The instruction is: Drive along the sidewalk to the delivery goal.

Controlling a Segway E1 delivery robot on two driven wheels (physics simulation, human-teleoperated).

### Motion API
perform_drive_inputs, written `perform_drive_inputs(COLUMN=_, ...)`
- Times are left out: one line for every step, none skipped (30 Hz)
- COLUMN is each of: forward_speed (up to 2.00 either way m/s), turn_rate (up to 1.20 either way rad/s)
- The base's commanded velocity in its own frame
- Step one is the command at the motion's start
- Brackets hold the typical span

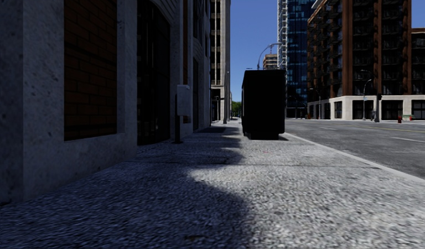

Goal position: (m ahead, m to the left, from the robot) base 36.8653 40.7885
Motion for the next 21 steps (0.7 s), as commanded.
perform_drive_inputs(forward_speed=2.0, turn_rate=0.0)
perform_drive_inputs(forward_speed=2.0, turn_rate=0.0)
perform_drive_inputs(forward_speed=2.0, turn_rate=0.0)
perform_drive_inputs(forward_speed=2.0, turn_rate=0.0)
perform_drive_inputs(forward_speed=2.0, turn_rate=0.0)
perform_drive_inputs(forward_speed=2.0, turn_rate=0.0)
perform_drive_inputs(forward_speed=2.0, turn_rate=0.0)
perform_drive_inputs(forward_speed=2.0, turn_rate=0.0)
perform_drive_inputs(forward_speed=2.0, turn_rate=0.0)
perform_drive_inputs(forward_speed=2.0, turn_rate=0.0)
perform_drive_inputs(forward_speed=2.0, turn_rate=0.0)
perform_drive_inputs(forward_speed=2.0, turn_rate=0.0)
perform_drive_inputs(forward_speed=2.0, turn_rate=0.0)
perform_drive_inputs(forward_speed=2.0, turn_rate=0.0)
perform_drive_inputs(forward_speed=2.0, turn_rate=0.0)
perform_drive_inputs(forward_speed=2.0, turn_rate=0.0)
perform_drive_inputs(forward_speed=2.0, turn_rate=0.0)
perform_drive_inputs(forward_speed=2.0, turn_rate=0.0)
perform_drive_inputs(forward_speed=2.0, turn_rate=0.0)
perform_drive_inputs(forward_speed=2.0, turn_rate=0.0)
perform_drive_inputs(forward_speed=2.0, turn_rate=0.0)
